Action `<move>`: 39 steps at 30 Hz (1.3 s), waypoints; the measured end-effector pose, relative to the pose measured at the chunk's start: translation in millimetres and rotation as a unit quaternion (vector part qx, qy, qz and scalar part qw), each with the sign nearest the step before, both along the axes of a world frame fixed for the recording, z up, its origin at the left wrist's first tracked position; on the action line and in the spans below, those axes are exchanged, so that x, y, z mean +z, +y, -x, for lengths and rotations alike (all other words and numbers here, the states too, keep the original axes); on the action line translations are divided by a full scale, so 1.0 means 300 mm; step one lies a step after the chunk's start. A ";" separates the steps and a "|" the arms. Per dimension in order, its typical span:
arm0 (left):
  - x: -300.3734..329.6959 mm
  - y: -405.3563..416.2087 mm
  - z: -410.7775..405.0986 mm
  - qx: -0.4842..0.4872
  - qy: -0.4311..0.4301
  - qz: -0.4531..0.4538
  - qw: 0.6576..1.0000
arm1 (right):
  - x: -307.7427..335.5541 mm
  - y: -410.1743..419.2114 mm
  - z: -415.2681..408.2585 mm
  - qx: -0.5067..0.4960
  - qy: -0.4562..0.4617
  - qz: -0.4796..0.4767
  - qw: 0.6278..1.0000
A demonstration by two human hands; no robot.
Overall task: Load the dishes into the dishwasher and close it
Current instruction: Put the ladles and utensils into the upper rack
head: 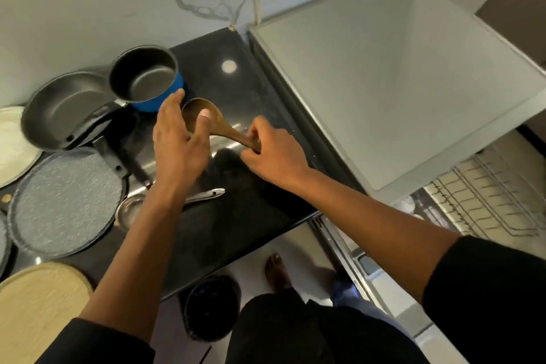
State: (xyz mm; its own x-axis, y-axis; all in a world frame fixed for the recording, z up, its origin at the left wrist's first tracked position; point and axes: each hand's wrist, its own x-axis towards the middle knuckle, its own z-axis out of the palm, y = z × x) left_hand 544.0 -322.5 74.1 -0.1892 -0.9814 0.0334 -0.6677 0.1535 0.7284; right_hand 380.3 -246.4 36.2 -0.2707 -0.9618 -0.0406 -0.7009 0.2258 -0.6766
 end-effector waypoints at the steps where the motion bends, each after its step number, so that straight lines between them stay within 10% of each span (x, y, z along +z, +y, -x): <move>1: 0.008 0.014 0.061 -0.015 0.023 -0.011 1.000 | 0.012 0.042 0.046 -0.026 -0.026 0.015 0.999; 13: 0.107 0.424 0.870 -0.336 0.172 -0.046 0.925 | 0.133 0.662 0.601 -0.222 -0.278 0.102 0.929; 24: -0.037 0.935 1.523 -0.463 0.169 -0.126 0.861 | 0.076 1.237 1.232 -0.367 -0.137 0.103 0.914; 39: -0.849 0.929 1.761 -0.517 -0.369 -0.119 0.763 | -0.276 1.298 1.745 -0.553 -0.139 0.239 0.786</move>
State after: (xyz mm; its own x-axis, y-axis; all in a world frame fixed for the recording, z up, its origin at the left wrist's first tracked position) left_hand 15.9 -43.7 -180.6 -0.7468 -0.2566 -0.6135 -0.5217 0.7982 0.3013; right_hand -143.1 142.9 -46.6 -0.9965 -0.0679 0.0479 -0.0644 0.2669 -0.9616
